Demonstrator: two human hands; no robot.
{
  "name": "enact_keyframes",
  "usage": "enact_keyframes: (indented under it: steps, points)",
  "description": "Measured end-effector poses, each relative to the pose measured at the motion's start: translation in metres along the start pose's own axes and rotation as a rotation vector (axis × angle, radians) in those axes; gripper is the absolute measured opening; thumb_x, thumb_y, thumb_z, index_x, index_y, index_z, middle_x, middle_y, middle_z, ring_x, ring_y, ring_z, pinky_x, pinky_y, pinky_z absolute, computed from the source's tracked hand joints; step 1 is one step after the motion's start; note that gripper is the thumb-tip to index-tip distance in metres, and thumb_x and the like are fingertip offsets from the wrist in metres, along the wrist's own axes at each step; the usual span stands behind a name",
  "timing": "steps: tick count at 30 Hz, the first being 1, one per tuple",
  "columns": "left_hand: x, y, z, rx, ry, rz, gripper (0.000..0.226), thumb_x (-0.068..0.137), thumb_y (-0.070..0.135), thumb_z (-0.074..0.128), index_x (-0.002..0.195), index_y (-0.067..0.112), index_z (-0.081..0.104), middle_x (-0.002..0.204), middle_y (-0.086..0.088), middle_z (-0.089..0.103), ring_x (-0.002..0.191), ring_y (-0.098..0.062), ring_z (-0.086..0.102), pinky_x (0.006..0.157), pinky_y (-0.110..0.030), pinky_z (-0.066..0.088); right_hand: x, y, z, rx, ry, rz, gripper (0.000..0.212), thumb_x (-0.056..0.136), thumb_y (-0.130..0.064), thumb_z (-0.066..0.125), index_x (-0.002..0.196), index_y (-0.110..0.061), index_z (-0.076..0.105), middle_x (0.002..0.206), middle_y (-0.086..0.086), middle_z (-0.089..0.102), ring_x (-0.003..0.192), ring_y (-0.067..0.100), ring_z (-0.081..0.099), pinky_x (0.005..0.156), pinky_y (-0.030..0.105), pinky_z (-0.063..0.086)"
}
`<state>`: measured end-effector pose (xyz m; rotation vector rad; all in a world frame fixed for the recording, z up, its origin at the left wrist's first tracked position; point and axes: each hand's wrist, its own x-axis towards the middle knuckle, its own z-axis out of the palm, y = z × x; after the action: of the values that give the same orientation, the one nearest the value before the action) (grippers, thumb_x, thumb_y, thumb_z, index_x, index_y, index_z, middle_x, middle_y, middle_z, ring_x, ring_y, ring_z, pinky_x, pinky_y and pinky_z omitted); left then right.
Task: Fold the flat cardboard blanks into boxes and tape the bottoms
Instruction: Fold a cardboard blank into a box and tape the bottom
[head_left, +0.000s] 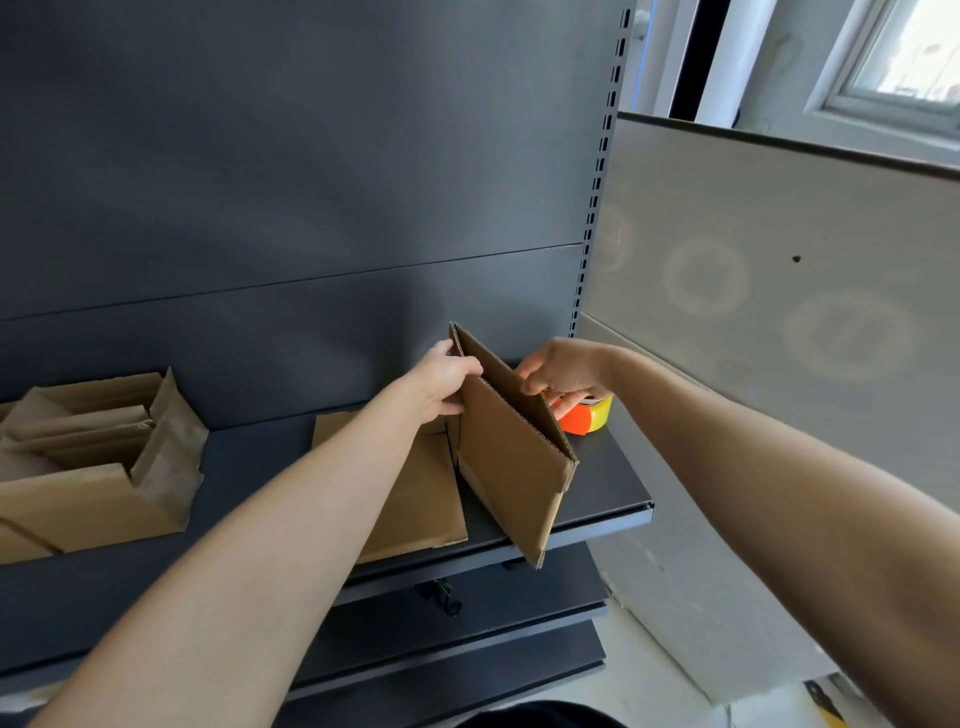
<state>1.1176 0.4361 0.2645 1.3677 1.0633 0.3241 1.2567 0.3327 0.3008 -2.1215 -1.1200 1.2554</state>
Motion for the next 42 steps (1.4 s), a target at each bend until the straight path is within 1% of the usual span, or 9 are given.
enact_keyframes:
  steps: [5, 9, 13, 16, 20, 27, 31, 37, 42]
  points:
    - [-0.001, -0.001, -0.006, 0.001, 0.056, -0.022, 0.072, 0.090, 0.015, 0.062, 0.149, 0.027, 0.024, 0.143, -0.007, 0.042, 0.125, -0.033, 0.046, 0.098, -0.048, 0.047, 0.005, -0.006, 0.002, -0.342, 0.290, -0.036, 0.043, 0.092, 0.000, 0.040, 0.121, -0.017, 0.067, 0.116, 0.010, 0.067, 0.103, 0.031, 0.065, 0.088, 0.036, 0.055]
    - [-0.007, -0.005, -0.011, -0.006, 0.063, -0.024, 0.081, 0.088, 0.012, 0.059, 0.151, 0.036, 0.012, 0.142, -0.008, 0.039, 0.124, -0.032, 0.044, 0.099, -0.053, 0.045, 0.014, 0.009, 0.001, -0.323, 0.487, 0.050, 0.031, 0.095, -0.030, 0.053, 0.113, -0.007, 0.065, 0.113, 0.013, 0.065, 0.101, 0.032, 0.062, 0.080, 0.034, 0.050]
    - [-0.012, -0.010, -0.018, -0.006, 0.016, -0.029, 0.087, 0.086, 0.008, 0.055, 0.150, 0.044, 0.006, 0.146, -0.008, 0.034, 0.125, -0.031, 0.041, 0.099, -0.056, 0.043, 0.015, 0.016, 0.004, -0.051, 0.455, 0.203, 0.060, 0.088, -0.055, 0.057, 0.114, -0.001, 0.052, 0.109, 0.017, 0.059, 0.091, 0.035, 0.063, 0.073, 0.039, 0.054]
    - [-0.016, -0.012, -0.021, 0.023, -0.013, -0.027, 0.084, 0.089, 0.007, 0.047, 0.150, 0.045, 0.003, 0.151, -0.006, 0.027, 0.128, -0.032, 0.037, 0.102, -0.058, 0.038, 0.015, 0.014, 0.005, 0.032, 0.425, 0.224, 0.061, 0.089, -0.052, 0.058, 0.115, 0.002, 0.051, 0.103, 0.019, 0.058, 0.074, 0.032, 0.060, 0.062, 0.037, 0.053]
    - [-0.020, -0.017, -0.027, 0.084, -0.054, -0.021, 0.076, 0.094, 0.008, 0.041, 0.150, 0.044, 0.003, 0.157, -0.004, 0.017, 0.135, -0.034, 0.030, 0.107, -0.059, 0.032, 0.015, 0.013, 0.007, 0.043, 0.458, 0.202, 0.054, 0.092, -0.048, 0.055, 0.113, 0.002, 0.052, 0.097, 0.017, 0.056, 0.070, 0.032, 0.059, 0.073, 0.039, 0.055]
    - [-0.027, -0.025, -0.032, 0.058, -0.092, 0.006, 0.073, 0.097, 0.010, 0.040, 0.150, 0.044, 0.003, 0.156, -0.003, 0.019, 0.129, -0.028, 0.035, 0.106, -0.056, 0.033, 0.016, 0.011, 0.009, -0.003, 0.480, 0.196, 0.052, 0.094, -0.048, 0.051, 0.111, 0.001, 0.054, 0.093, 0.017, 0.057, 0.083, 0.036, 0.064, 0.085, 0.042, 0.055]
    - [-0.030, -0.027, -0.036, 0.075, -0.141, -0.004, 0.073, 0.096, 0.009, 0.041, 0.150, 0.044, 0.007, 0.157, -0.003, 0.018, 0.134, -0.029, 0.032, 0.109, -0.058, 0.030, 0.018, 0.013, 0.007, 0.036, 0.511, 0.207, 0.053, 0.095, -0.046, 0.050, 0.116, 0.002, 0.054, 0.110, 0.020, 0.061, 0.095, 0.038, 0.064, 0.087, 0.044, 0.055]
    - [-0.032, -0.030, -0.038, 0.022, -0.153, 0.001, 0.074, 0.095, 0.009, 0.045, 0.150, 0.044, 0.008, 0.157, -0.003, 0.018, 0.136, -0.029, 0.029, 0.107, -0.056, 0.029, 0.018, 0.014, 0.009, 0.065, 0.458, 0.205, 0.054, 0.096, -0.048, 0.047, 0.123, -0.001, 0.051, 0.119, 0.018, 0.057, 0.094, 0.034, 0.059, 0.067, 0.037, 0.049]
    - [-0.033, -0.031, -0.043, 0.024, -0.206, -0.011, 0.076, 0.093, 0.012, 0.050, 0.149, 0.044, 0.012, 0.156, -0.006, 0.020, 0.139, -0.033, 0.025, 0.109, -0.060, 0.026, 0.020, 0.015, 0.009, 0.127, 0.489, 0.209, 0.056, 0.096, -0.049, 0.045, 0.128, -0.002, 0.050, 0.125, 0.017, 0.055, 0.107, 0.036, 0.059, 0.072, 0.036, 0.048]
